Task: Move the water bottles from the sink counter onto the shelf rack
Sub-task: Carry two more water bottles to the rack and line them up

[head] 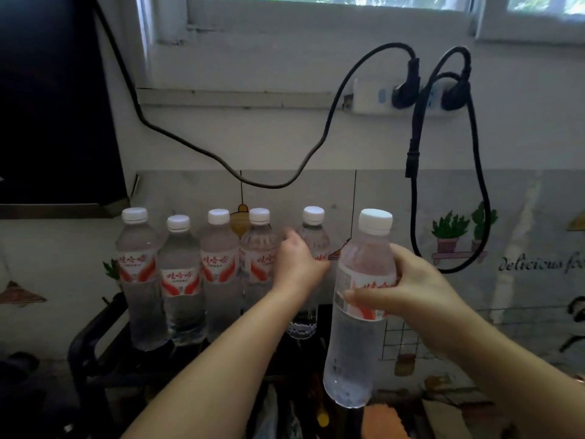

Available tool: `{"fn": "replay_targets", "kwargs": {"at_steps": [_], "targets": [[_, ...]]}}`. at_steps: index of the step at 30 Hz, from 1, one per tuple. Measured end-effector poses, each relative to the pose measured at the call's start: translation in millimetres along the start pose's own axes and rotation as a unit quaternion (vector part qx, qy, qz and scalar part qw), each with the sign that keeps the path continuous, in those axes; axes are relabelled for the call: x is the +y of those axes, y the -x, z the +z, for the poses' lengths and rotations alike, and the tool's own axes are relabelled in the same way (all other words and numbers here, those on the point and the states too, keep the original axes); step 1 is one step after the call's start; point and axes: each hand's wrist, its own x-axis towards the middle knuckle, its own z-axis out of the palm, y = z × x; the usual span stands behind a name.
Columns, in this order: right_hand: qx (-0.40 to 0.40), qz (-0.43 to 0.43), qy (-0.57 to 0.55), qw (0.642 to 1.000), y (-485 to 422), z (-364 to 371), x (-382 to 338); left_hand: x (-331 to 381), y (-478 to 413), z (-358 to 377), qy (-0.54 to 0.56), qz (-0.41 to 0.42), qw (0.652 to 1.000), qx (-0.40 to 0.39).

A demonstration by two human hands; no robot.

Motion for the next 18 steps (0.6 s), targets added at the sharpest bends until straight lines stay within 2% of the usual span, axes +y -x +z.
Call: {"fn": "replay_targets", "kwargs": {"at_steps": [8,11,14,18], "targets": [[0.012,-0.02,-0.031,0.999,-18.9,8.3,-3.2,2.5,1.9,-5.5,-0.066,0.008,0.998,-0.018],[0.006,-0.028,-0.041,0.999,-25.3,9.3,-5.6,6.5,4.0,-10.5,-0.124,0.051,0.991,0.001],[0.012,-0.039,-0.054,0.998,-32.3,10.9,-5.4,10.0,3.4,-16.3,-0.237,0.098,0.966,0.024],[0.021,-0.047,-0.052,0.997,-41.2,14.5,-0.7,11.4,1.7,-18.3,-0.357,0.119,0.925,0.053]]}}
